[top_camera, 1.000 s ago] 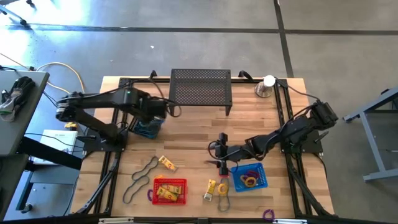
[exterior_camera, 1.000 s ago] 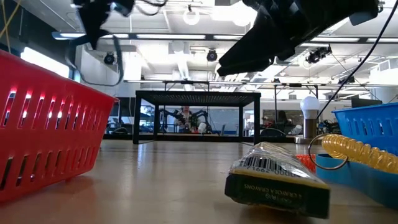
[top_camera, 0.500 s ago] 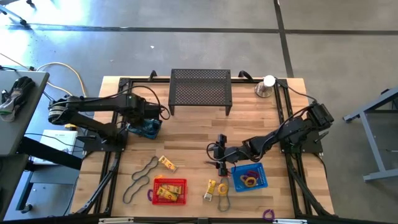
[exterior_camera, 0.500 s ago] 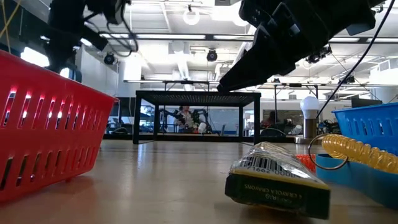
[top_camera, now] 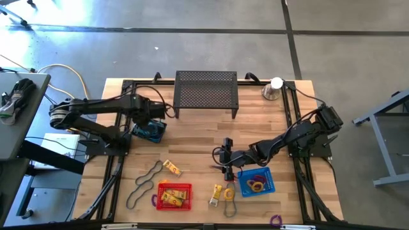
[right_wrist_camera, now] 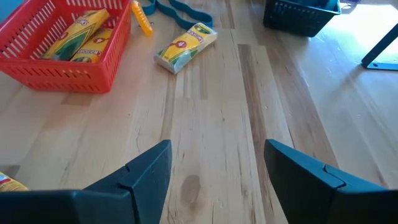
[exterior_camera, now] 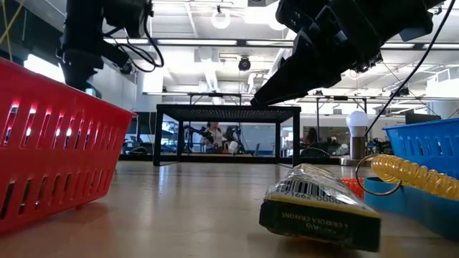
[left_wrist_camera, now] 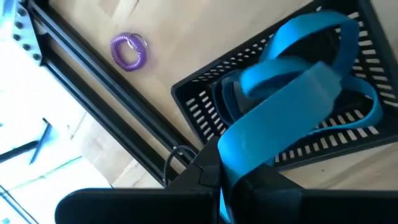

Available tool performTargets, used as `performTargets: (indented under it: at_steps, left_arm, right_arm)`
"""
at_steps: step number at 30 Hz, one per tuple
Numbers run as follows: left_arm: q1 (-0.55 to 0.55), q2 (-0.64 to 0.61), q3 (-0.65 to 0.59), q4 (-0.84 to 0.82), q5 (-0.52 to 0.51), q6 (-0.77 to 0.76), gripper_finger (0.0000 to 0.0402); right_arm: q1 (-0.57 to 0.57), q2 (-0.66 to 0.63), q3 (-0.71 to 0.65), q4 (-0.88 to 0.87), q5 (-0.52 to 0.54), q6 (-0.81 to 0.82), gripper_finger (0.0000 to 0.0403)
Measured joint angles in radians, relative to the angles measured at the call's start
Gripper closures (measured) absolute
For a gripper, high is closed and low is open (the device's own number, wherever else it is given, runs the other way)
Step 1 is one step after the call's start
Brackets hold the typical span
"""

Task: Pick & Place Office Desk Supplies
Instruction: Put the blue rubber band into the black bin

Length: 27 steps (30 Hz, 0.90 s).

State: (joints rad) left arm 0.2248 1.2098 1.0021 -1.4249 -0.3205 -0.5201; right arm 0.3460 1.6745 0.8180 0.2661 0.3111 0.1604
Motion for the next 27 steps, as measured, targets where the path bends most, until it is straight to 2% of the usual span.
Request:
performTargets:
  at_steps: [15, 23, 27]
  left_arm:
    - [0.014, 0.000, -0.129, 0.125, 0.010, 0.034, 0.0393]
    - [0.013, 0.001, -0.185, 0.231, 0.019, 0.034, 0.0336]
    - [0.014, 0.001, -0.186, 0.230, 0.078, -0.005, 0.0301]
  right_arm:
    - [0.001, 0.000, 0.000, 0.000, -0.007, 0.004, 0.0158]
    - [0.001, 0.000, 0.000, -0.001, -0.007, 0.004, 0.0158]
    - [0.001, 0.000, 0.000, -0.001, -0.007, 0.004, 0.0158]
